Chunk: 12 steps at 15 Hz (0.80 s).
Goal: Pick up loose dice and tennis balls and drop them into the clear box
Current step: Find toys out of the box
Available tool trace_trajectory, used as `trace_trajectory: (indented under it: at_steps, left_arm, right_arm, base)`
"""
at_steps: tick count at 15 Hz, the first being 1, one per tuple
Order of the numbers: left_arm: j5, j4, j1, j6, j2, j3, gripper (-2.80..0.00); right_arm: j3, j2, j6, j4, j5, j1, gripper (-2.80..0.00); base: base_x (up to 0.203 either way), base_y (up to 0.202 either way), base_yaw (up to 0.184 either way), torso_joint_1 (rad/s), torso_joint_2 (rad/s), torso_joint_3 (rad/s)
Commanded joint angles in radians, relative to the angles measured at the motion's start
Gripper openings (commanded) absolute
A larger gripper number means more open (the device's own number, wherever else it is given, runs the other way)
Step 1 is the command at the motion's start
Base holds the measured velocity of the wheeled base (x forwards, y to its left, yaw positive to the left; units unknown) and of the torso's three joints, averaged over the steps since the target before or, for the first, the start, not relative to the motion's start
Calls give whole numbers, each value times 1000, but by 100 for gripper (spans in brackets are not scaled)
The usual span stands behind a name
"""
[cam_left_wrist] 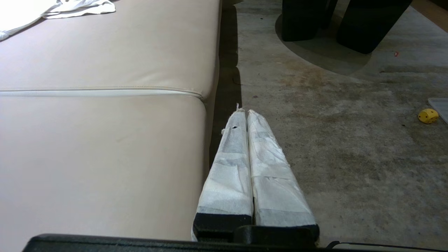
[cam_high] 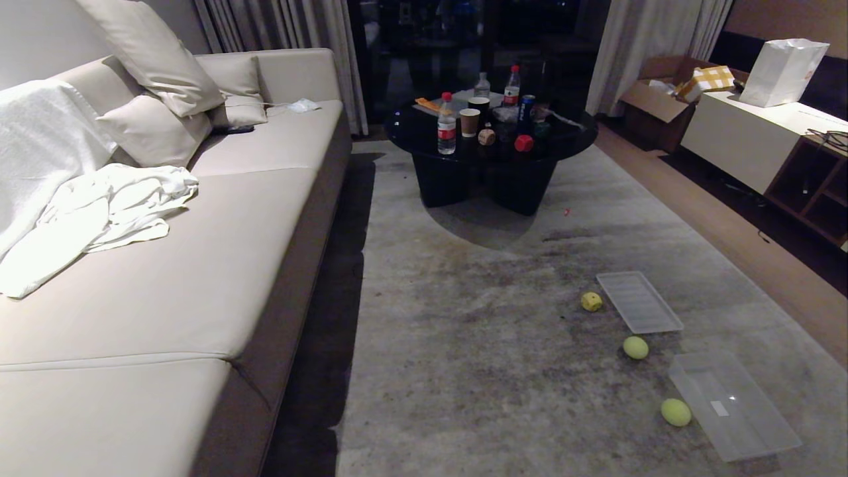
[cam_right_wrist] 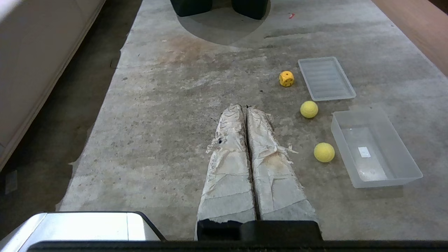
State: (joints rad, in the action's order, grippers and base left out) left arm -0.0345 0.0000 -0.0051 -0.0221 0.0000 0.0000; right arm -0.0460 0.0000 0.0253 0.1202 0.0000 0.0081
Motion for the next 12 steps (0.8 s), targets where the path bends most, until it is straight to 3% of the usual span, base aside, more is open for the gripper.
trace_trajectory:
  at_steps: [1,12]
  left_arm:
    - [-1,0,0,-1,2,2,-280]
    - [2,0,-1,2,2,2,-280]
  right_arm:
    - [0,2,-1,0,0,0,-280]
    - [0,2,1,1,0,0,-280]
  base:
    - [0,0,0,0,0,0]
    - [0,0,0,0,0,0]
